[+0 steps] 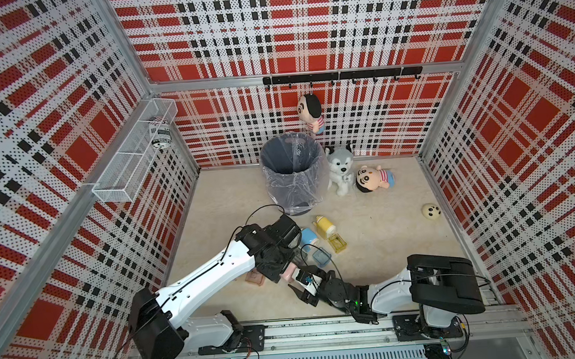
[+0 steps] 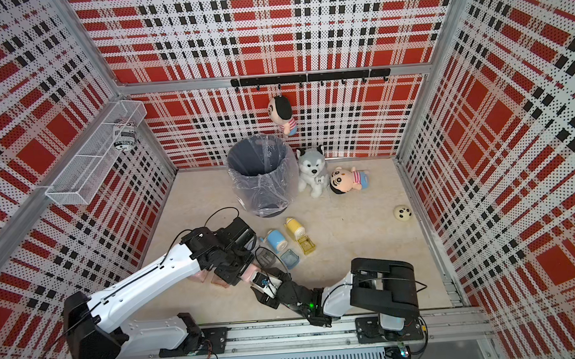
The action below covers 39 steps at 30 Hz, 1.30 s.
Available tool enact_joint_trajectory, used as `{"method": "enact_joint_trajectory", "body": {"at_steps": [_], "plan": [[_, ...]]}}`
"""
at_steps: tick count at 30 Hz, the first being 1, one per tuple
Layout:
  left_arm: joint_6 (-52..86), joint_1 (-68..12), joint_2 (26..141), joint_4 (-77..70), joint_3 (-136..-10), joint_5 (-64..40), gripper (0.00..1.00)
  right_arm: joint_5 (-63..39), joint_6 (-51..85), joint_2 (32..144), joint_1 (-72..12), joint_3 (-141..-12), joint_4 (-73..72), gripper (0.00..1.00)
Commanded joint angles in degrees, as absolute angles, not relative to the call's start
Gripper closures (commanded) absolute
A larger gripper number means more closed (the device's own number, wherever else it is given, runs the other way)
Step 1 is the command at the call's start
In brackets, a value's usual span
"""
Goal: Take out the pencil sharpener tray and clean the shavings
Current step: Open the container of the pencil sharpener.
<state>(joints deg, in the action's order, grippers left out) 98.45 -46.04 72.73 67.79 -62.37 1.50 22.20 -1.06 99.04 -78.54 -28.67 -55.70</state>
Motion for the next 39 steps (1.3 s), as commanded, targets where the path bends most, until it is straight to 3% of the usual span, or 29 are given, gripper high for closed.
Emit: {"method": "enact_joint_trajectory", "body": {"at_steps": [1, 9, 14, 25, 39], "plan": [[97.6, -45.5, 71.3, 68.2, -61.9, 1.5, 0.58, 23.6, -1.0, 100.5, -78.9, -29.5, -59.3, 0.37], [97.4, -45.4, 71.6, 67.9, -62.1, 1.2, 0.59, 25.5, -0.3, 101.7, -78.9, -30.0, -60.1, 0.43], [97.4, -45.4, 71.5, 67.8, -61.9, 1.2, 0.59, 26.0, -0.3, 102.5, -78.9, -30.6, -60.2, 0.3], [98.6, -45.3, 70.4, 68.1, -62.0, 2.9, 0.61, 26.2, 0.8, 101.8, -78.9, -29.0, -61.6, 0.44], [98.9, -44.7, 71.7, 70.2, -64.0, 6.5, 0.63, 26.0, 1.1, 100.5, -79.9, -27.4, -62.7, 0.45]]}}
